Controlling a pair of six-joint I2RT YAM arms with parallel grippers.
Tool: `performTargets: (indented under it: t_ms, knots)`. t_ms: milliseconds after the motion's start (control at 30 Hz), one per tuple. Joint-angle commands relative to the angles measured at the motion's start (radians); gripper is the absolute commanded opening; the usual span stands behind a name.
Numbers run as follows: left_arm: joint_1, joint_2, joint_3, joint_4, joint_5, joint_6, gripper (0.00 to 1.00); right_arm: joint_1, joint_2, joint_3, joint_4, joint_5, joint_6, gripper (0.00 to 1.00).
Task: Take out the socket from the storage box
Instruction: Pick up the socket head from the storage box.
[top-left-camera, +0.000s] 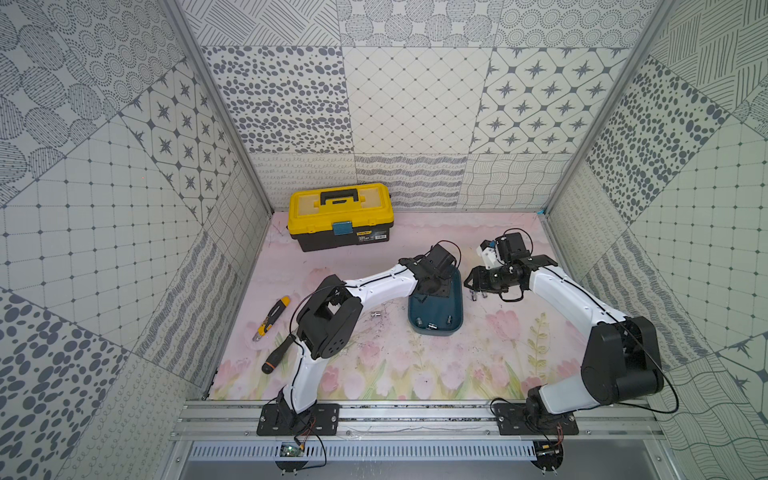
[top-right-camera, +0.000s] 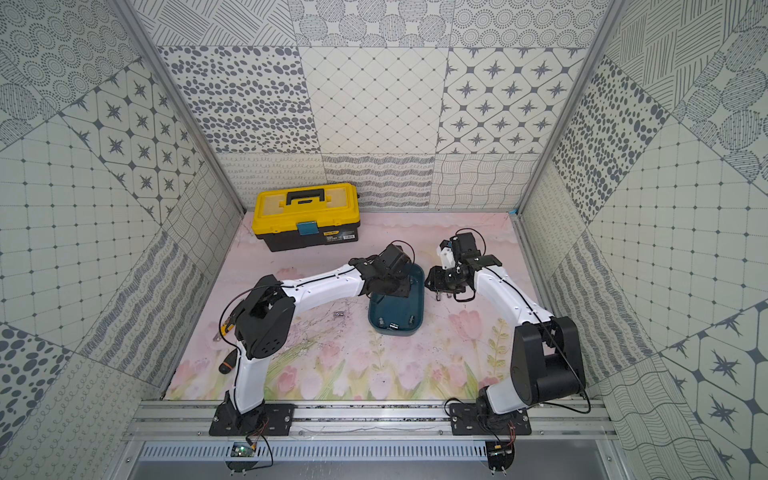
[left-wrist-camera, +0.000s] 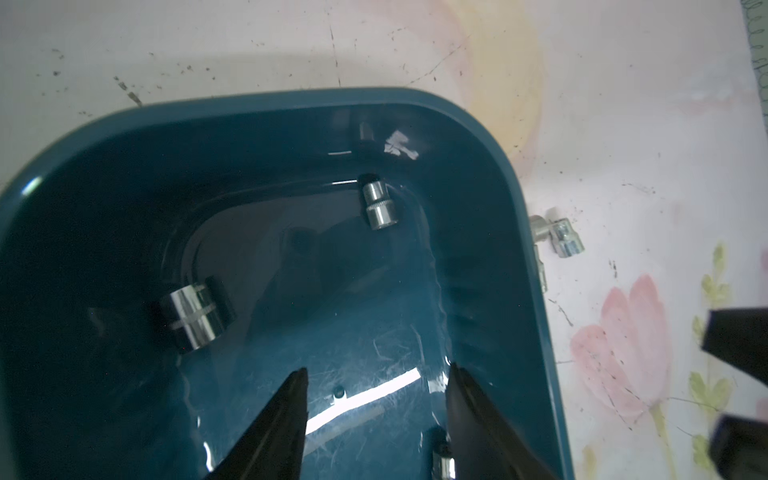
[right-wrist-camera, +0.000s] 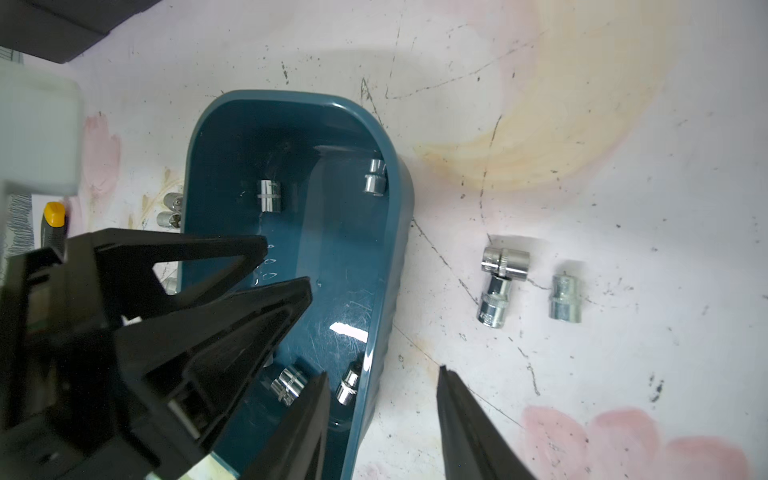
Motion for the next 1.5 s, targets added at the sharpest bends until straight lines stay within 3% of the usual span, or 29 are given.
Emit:
performTargets:
  t_ms: [0,800,1467]
  knots:
    - [-0.006,0.048,0.018,0.09,-0.061,-0.026,0.57,-0.001,-0.01,-0.009,0.06,-0.027,0.04,0.45]
    - [-0.013,0.168,0.057,0.297,-0.229,-0.059,0.55,0.01,0.038,-0.031,0.139,-0.055,0.136,0.39]
    - [-0.032,0.237,0.112,0.295,-0.311,-0.032,0.49,0.01,0.038,-0.042,0.153,-0.052,0.145,0.38]
